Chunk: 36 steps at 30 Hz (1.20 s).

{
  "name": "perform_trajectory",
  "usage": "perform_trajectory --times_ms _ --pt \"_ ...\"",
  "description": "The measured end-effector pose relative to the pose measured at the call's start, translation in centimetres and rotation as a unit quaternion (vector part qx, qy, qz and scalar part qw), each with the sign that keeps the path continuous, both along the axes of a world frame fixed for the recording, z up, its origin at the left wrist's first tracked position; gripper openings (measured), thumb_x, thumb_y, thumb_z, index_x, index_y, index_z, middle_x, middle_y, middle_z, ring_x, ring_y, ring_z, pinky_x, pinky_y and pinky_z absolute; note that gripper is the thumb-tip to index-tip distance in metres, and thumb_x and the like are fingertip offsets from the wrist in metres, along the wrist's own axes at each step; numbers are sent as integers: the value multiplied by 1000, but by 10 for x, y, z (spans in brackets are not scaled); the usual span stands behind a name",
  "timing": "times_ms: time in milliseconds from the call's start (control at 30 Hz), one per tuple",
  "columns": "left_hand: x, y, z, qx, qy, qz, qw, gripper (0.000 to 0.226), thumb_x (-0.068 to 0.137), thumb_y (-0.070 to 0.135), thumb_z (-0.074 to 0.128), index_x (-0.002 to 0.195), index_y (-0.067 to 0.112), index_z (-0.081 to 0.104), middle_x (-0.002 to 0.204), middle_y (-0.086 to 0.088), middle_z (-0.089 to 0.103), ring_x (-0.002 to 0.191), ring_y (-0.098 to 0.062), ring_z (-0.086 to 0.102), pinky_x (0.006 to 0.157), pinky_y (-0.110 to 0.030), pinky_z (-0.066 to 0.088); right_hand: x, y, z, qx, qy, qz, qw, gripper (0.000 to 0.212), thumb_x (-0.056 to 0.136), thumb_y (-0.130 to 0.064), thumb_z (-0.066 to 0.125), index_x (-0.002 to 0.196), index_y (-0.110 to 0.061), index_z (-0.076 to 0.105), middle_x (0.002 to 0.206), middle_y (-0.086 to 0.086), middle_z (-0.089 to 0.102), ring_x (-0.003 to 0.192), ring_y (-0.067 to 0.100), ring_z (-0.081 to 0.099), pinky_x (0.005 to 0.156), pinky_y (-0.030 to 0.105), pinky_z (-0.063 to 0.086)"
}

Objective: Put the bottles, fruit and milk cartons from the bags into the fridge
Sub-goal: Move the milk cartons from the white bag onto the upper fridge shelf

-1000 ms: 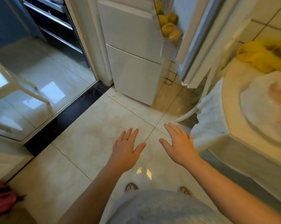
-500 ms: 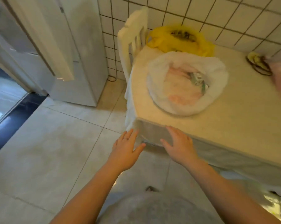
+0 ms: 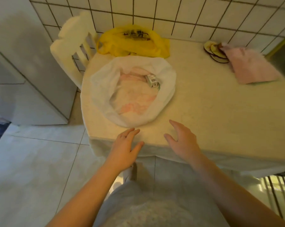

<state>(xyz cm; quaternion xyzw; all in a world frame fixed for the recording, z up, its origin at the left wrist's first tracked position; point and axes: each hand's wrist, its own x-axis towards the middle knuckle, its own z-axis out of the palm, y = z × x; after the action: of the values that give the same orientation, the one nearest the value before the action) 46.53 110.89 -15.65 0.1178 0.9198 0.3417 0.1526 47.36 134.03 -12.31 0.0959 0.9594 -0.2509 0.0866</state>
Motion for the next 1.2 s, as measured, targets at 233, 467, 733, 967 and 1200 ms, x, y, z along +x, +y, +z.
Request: perform_trajectory --times_ms 233,467,733,967,1200 --pt "-110 29 9 3 86 25 996 54 94 56 47 137 24 55 149 -2 48 139 -25 41 112 -44 37 -77 19 10 -37 26 -43 998 63 97 -44 55 152 -26 30 156 -2 33 142 23 32 115 44 30" --pt "-245 53 13 -83 149 15 985 43 98 44 54 140 36 50 162 -2 31 150 -33 17 118 -55 14 -165 32 15 -19 17 -82 996 84 93 -53 57 158 -28 10 163 1 18 145 31 21 113 54 31" --pt "-389 90 15 -157 95 -55 981 95 87 59 65 158 36 6 168 -5 4 154 -31 0 120 -62 -1 -249 39 -14 -3 -63 -129 990 107 84 -53 67 158 -25 -5 158 13 23 140 40 31 112 50 32" --pt "-452 117 -20 -271 14 -200 942 101 75 62 76 155 36 21 157 -4 38 147 -33 26 117 -60 10 -273 64 -25 -27 -32 -146 988 55 94 -13 53 147 -17 39 132 12 59 120 32 56 89 32 44" --pt "-502 139 -22 -221 66 -250 941 32 97 30 60 126 19 63 124 -12 65 112 -34 58 80 -36 46 -309 116 -29 -5 75 -180 981 35 90 -1 49 121 -8 64 112 15 65 102 33 59 78 31 40"
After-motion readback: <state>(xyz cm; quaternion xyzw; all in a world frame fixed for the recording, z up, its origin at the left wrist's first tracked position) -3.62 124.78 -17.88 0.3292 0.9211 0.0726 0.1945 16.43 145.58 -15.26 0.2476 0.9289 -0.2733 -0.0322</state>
